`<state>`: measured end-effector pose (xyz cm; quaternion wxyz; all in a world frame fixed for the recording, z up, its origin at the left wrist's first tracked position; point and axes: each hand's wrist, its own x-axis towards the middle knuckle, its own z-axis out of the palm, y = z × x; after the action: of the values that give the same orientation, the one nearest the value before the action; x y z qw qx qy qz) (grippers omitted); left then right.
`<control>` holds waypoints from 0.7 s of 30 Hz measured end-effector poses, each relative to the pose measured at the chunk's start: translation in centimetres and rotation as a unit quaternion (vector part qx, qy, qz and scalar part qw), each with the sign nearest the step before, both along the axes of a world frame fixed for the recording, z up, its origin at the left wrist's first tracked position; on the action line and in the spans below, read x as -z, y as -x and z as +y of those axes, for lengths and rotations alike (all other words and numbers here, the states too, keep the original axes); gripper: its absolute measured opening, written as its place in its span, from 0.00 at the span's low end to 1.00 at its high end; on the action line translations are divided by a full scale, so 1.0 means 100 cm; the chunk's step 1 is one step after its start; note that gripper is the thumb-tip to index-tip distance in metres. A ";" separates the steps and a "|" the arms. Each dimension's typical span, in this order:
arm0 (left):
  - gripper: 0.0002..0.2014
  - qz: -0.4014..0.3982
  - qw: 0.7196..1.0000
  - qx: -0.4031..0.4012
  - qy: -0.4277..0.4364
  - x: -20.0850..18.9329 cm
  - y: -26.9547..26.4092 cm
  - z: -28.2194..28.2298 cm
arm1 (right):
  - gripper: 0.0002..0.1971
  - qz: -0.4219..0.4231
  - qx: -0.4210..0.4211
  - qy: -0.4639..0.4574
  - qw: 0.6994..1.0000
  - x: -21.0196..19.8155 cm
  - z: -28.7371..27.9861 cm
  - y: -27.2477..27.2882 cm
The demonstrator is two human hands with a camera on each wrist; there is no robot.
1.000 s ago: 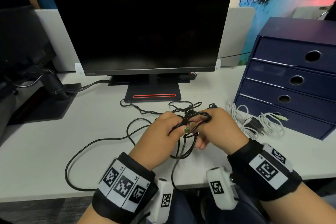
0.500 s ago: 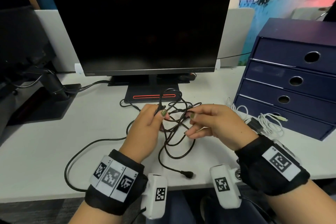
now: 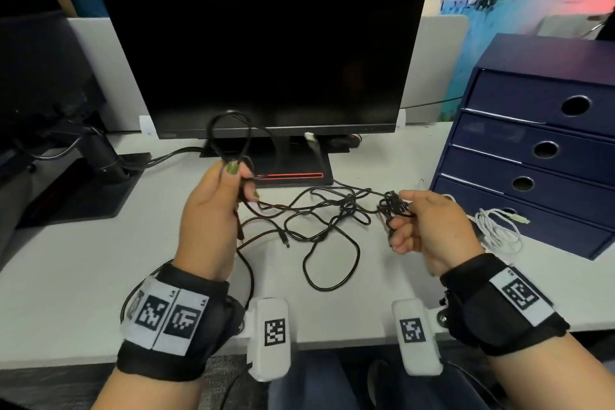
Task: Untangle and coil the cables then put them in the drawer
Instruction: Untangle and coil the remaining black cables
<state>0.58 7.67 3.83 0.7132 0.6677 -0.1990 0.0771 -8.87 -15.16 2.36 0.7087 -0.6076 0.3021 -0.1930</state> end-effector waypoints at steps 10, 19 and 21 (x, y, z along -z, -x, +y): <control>0.15 -0.030 0.994 -0.014 -0.104 -0.011 0.010 -0.005 | 0.08 0.093 -0.093 0.257 0.958 0.006 0.011 0.001; 0.11 -0.083 0.970 0.022 -0.228 -0.004 0.026 -0.024 | 0.16 -0.112 -0.196 0.304 0.925 -0.026 0.047 0.013; 0.09 -0.102 0.962 0.038 -0.249 -0.003 0.029 -0.026 | 0.09 -0.117 -0.191 0.327 0.918 -0.023 0.054 0.010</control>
<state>-2.30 5.05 4.09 0.5026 0.8048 -0.3087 0.0660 -9.87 -9.80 4.68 0.5240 -0.8248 0.0152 -0.2117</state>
